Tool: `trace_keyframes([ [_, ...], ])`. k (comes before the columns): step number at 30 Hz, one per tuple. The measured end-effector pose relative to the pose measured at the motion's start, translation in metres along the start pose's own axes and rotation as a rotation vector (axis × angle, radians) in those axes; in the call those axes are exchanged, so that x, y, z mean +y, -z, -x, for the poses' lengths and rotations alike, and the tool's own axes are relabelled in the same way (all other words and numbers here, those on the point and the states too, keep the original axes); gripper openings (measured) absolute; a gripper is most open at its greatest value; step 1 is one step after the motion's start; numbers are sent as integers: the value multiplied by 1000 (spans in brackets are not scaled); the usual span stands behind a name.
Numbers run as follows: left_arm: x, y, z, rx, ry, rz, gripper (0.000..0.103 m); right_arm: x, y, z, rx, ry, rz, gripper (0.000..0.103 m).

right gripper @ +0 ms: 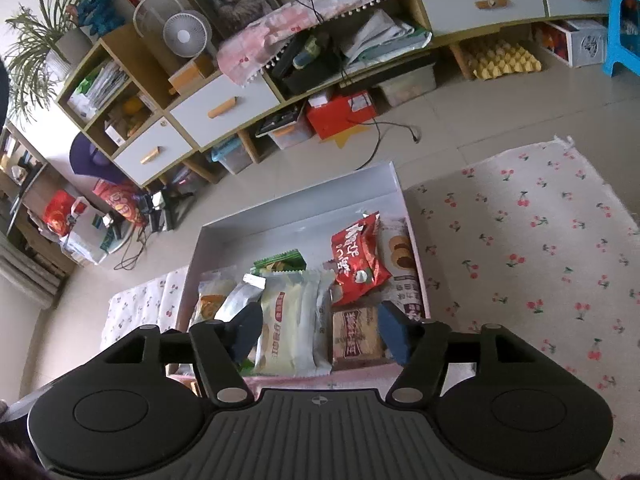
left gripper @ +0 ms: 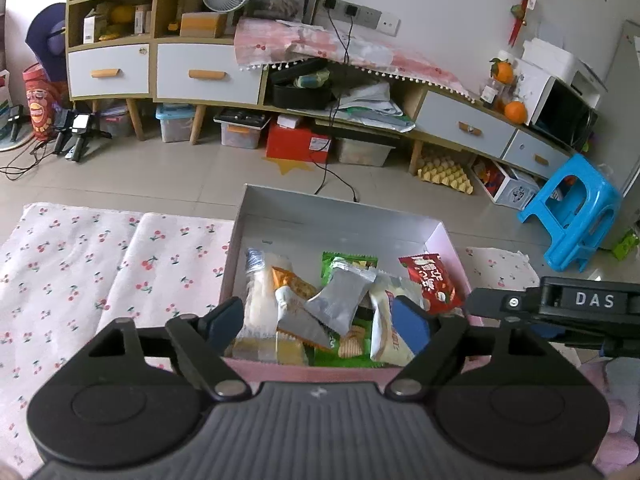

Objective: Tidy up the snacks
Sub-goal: 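Move the left tool to the gold bar while the right tool moves to the yellow cake packet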

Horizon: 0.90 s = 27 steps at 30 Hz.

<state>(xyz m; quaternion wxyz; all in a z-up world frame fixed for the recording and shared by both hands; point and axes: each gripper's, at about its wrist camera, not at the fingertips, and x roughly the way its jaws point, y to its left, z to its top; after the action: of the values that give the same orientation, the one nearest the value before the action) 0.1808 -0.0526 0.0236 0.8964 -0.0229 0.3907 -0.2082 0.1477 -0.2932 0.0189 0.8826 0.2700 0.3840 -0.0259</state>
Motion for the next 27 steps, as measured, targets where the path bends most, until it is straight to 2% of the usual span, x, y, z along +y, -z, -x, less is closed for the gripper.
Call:
trace_keyframes([
  [5, -2, 2, 15, 5, -17, -8, 88, 1, 5, 22, -11, 12, 4, 83],
  [13, 0, 8, 40, 16, -47, -10, 96, 2, 18, 54, -15, 28, 16, 85],
  [15, 1, 10, 46, 20, -52, -7, 97, 4, 22, 62, -16, 26, 28, 89],
  [27, 8, 37, 70, 37, -70, -33, 100, 20, 56, 82, -12, 18, 138, 90],
])
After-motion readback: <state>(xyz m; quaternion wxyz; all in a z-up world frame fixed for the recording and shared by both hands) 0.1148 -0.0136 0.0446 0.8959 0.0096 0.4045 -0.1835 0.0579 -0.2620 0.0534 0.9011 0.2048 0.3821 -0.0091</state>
